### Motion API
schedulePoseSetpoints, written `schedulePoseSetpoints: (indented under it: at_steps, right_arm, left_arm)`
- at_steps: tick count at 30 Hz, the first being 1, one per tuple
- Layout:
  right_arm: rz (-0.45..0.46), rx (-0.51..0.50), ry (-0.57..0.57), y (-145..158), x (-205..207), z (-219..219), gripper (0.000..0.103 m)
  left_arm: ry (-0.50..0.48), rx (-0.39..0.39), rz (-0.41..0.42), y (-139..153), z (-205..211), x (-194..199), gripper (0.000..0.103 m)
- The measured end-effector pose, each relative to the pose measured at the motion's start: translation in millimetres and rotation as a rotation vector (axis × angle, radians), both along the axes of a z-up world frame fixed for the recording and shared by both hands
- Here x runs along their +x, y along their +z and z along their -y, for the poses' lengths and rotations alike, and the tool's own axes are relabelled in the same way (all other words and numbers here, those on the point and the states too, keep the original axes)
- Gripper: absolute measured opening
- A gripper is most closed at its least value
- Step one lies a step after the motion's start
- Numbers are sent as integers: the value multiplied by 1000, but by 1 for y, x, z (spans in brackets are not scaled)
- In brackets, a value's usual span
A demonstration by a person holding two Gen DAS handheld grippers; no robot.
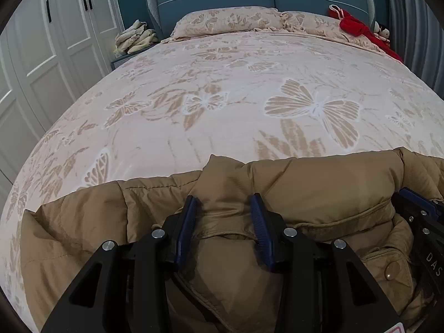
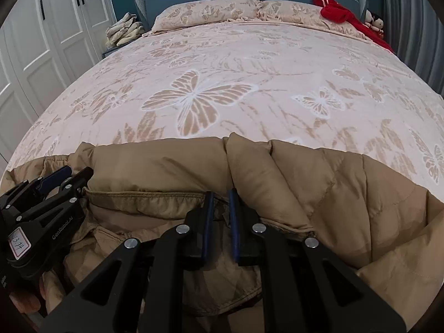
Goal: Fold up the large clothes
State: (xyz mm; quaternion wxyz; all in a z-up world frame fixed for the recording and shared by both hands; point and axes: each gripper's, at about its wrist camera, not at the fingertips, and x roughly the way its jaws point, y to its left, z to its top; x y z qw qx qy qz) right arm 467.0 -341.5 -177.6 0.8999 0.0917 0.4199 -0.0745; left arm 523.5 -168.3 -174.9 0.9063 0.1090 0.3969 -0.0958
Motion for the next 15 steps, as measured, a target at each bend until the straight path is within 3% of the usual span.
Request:
schedulePoseSetpoints:
  at_steps: [15]
  right_arm:
    - [9, 5, 4, -3, 2, 0, 9]
  left_arm:
    - [2, 7, 9, -2, 2, 0, 40]
